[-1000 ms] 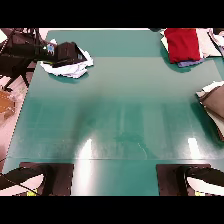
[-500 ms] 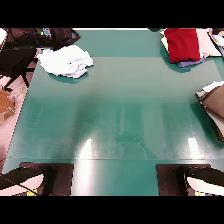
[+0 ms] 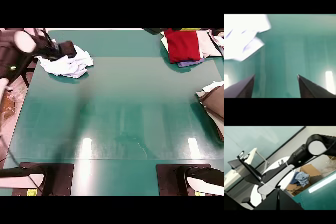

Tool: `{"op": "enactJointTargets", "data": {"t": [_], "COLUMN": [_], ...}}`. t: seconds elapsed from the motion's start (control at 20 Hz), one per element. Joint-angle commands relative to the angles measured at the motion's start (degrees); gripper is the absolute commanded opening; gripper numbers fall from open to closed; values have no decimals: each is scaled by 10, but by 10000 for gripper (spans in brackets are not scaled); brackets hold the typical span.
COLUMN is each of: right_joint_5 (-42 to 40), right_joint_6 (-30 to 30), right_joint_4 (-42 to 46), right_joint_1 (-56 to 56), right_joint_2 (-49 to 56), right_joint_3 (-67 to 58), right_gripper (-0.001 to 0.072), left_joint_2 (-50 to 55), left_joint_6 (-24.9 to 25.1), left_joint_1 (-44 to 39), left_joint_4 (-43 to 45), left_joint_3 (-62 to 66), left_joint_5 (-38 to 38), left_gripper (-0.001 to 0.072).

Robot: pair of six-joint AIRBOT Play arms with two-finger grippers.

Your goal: Fold the shirts.

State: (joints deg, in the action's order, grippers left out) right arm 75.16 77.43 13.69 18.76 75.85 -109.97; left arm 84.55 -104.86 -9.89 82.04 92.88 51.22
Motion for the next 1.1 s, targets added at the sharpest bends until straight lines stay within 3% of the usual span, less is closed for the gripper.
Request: {"op": "enactJointTargets", "data": {"t": [0.0,0.1,0.2,0.45,0.6,0.65,0.7,0.75,0.95,1.05], "right_joint_5": [18,23,35,48,58,59,60,58,-22,-40], "right_joint_6": [-16,-21,-21,-21,-21,-21,-21,-21,-22,-68], "right_joint_4": [0,0,0,-1,-1,-1,-2,-2,-2,5], "right_joint_1": [0,0,0,0,0,0,0,0,0,-9], "right_joint_2": [1,1,1,1,1,1,1,1,1,8], "right_joint_3": [0,0,0,0,0,0,0,0,0,0], "right_gripper": [22,22,22,22,23,22,22,22,22,23], "left_joint_2": [107,142,157,204,238,244,246,245,243,241], "left_joint_6": [-125,-212,-279,-366,-366,-353,-324,-277,13,104], "left_joint_1": [54,99,122,125,125,125,125,124,113,77], "left_joint_4": [-43,-120,-143,-139,-179,-202,-235,-278,-529,-568], "left_joint_3": [0,0,-1,-1,-1,-1,-1,0,47,84], "left_joint_5": [-26,-61,-110,-164,-228,-233,-231,-228,-114,2], "left_gripper": [720,720,720,720,713,507,187,24,23,23]}}
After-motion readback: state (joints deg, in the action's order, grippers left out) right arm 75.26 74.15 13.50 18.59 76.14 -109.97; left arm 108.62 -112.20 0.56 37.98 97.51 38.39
